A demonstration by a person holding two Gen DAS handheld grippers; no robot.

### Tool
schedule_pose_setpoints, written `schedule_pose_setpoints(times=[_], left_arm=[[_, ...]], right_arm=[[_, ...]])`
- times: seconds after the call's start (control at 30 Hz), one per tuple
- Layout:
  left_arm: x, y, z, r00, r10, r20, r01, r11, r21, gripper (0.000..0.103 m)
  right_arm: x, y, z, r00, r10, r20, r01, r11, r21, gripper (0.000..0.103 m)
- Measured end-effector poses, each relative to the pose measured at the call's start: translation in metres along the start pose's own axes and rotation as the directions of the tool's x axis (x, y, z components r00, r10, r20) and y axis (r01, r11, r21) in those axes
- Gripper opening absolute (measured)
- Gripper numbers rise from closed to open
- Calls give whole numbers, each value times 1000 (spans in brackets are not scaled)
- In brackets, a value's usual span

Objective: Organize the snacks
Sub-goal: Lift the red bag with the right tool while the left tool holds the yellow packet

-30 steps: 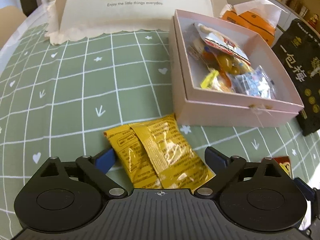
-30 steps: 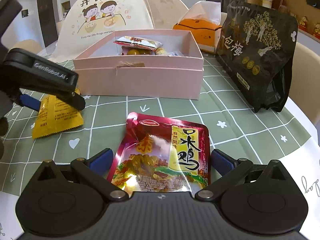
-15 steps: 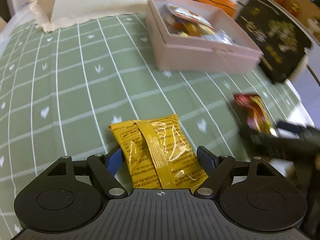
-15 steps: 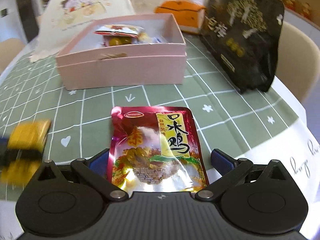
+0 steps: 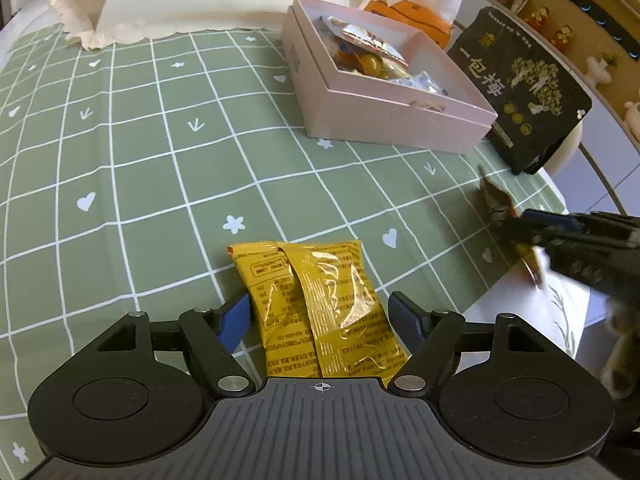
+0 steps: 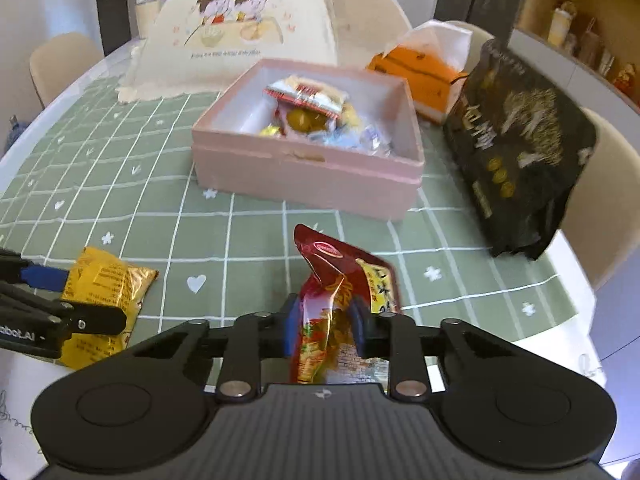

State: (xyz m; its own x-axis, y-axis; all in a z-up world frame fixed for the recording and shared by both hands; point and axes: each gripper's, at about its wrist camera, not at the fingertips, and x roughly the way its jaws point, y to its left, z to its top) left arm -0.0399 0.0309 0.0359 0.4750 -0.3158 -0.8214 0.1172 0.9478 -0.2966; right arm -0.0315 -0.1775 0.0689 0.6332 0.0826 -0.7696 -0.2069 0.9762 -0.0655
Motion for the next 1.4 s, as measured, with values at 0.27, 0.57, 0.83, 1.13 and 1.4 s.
schedule_pose_setpoints(times=[0.27,0.57,0.83,1.13,1.4], left_arm=[[-3,6,-1,1000,-20,18,21,999,-37,76],[-3,3,-2,1000,-1,22,2,999,-35,76],[-3,0,-4,999,17,28,-17,1000,-21,76],[-2,-5,-7,998,37,46,-37,999,-8,77],[-2,-6,-8,998,38,48,-39,999,18,77]], right_arm=[[-26,-67,16,998,-56,21,52,986,156,13],[12,-106,10,996,51,-70,-34,973,226,26],[41,-93,31,970,231,-81,-205,945,254,29],[40,-37,56,946,322,-38,-303,920,249,36],[103,-36,56,914,393,-98,-309,833,458,46]])
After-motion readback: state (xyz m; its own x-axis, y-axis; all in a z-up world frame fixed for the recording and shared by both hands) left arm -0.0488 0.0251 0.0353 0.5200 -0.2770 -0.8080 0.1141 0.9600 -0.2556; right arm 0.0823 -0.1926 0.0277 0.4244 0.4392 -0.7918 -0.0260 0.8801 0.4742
